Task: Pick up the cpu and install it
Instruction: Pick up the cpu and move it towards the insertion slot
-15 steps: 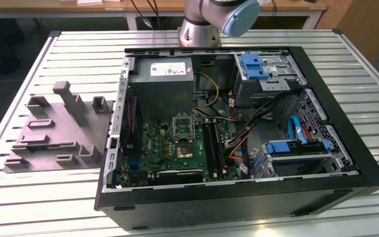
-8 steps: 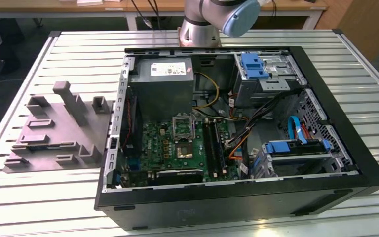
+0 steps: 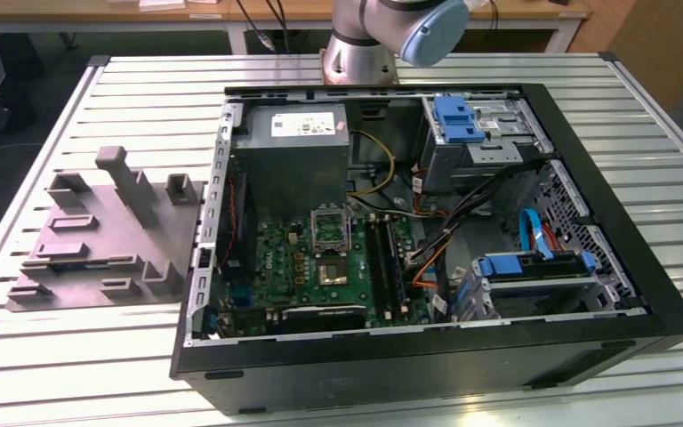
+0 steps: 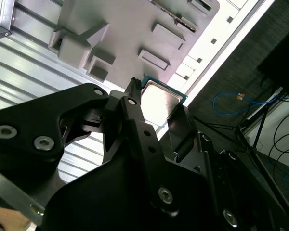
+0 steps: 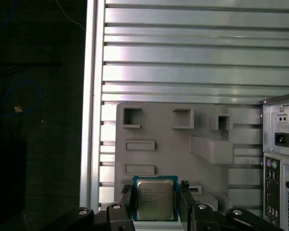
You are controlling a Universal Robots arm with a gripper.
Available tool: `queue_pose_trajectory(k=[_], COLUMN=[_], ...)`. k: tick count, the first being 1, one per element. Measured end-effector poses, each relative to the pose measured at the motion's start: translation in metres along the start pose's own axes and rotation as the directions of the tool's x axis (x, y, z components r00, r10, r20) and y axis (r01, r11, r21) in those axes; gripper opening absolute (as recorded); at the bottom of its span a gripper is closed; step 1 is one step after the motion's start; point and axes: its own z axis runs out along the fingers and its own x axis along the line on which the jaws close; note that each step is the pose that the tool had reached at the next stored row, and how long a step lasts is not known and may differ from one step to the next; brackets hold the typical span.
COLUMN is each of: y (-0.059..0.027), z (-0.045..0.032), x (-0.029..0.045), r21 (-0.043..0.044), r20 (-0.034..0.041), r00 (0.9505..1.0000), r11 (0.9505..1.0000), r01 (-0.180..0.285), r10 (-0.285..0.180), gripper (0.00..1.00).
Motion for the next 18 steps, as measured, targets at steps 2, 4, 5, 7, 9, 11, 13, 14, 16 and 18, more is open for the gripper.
queue_pose_trajectory(k=[2,4,5,7,9,11,13,14,16,18], y=[0.0,0.0,0.0,0.0,0.0,0.0,0.0,0.0,0.0,-0.0001], z=[0.0,0.0,0.0,0.0,0.0,0.0001,0.0,0.0,0.0001,0.0], x=[-0.0009,-0.0012,-0.0015,-0.002,-0.0027,-0.0032,-0.0037,-0.0039,-0.0043,-0.0047], r21=[0.0,0.0,0.0,0.0,0.0,-0.0001,0.0,0.0,0.0,0.0], r20=[0.0,0.0,0.0,0.0001,0.0,0.0001,0.0,0.0,0.0001,0.0], r00=[1.0,1.0,1.0,1.0,1.0,1.0,1.0,1.0,1.0,1.0], r11=[1.0,1.0,1.0,1.0,1.0,1.0,1.0,1.0,1.0,1.0], r01=[0.0,0.0,0.0,0.0,0.0,0.0,0.0,0.0,0.0,0.0], r10=[0.0,0.0,0.0,0.0,0.0,0.0,0.0,0.0,0.0,0.0], gripper=[0.47,0.47,0.47,0.47,0.47,0.47,0.47,0.47,0.47,0.47])
